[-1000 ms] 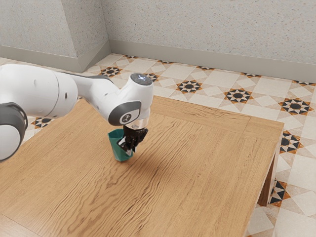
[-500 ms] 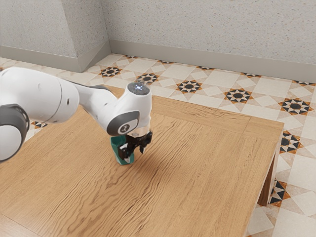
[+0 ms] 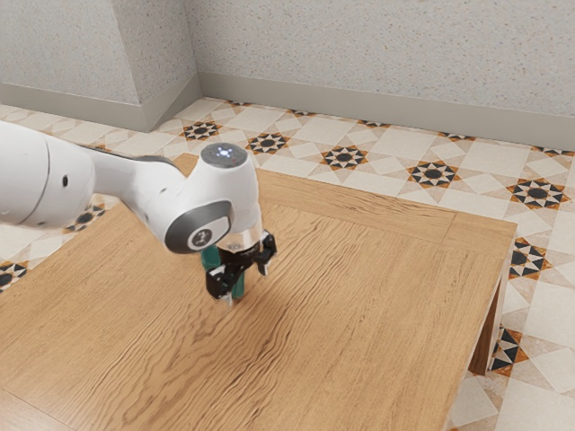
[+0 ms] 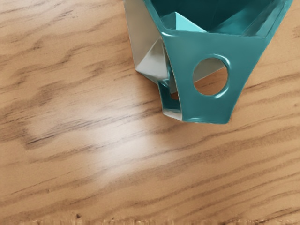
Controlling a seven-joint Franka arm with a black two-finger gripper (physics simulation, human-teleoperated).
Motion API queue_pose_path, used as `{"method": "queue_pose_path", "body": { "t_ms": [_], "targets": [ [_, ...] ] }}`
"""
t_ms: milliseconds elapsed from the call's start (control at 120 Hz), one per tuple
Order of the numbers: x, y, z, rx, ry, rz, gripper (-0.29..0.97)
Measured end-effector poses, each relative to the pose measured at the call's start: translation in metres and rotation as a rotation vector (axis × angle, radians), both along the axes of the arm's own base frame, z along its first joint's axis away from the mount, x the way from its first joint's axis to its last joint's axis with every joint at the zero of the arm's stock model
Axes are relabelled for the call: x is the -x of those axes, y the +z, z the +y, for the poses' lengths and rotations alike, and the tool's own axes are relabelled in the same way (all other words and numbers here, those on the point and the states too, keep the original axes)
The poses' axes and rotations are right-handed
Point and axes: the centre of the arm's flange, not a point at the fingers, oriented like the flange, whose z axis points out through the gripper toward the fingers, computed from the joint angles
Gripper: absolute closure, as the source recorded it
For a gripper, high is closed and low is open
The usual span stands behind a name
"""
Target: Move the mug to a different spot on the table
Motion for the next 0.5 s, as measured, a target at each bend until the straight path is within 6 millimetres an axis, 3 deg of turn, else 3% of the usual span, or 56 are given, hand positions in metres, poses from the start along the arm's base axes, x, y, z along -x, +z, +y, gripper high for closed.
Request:
{"method": "queue_pose_path", "body": {
  "t_ms": [108,200,375,500],
  "targets": [
    [-0.005,0.05,-0.009,0.015,-0.014,-0.061,0.01],
    [-0.021,0.092,0.0,0.004,-0.026,-0.08,0.01],
    [-0.037,0.143,0.056,-0.012,-0.074,-0.04,0.0],
    [-0.044,0.195,0.089,-0.036,-0.193,-0.028,0.0]
  ]
}}
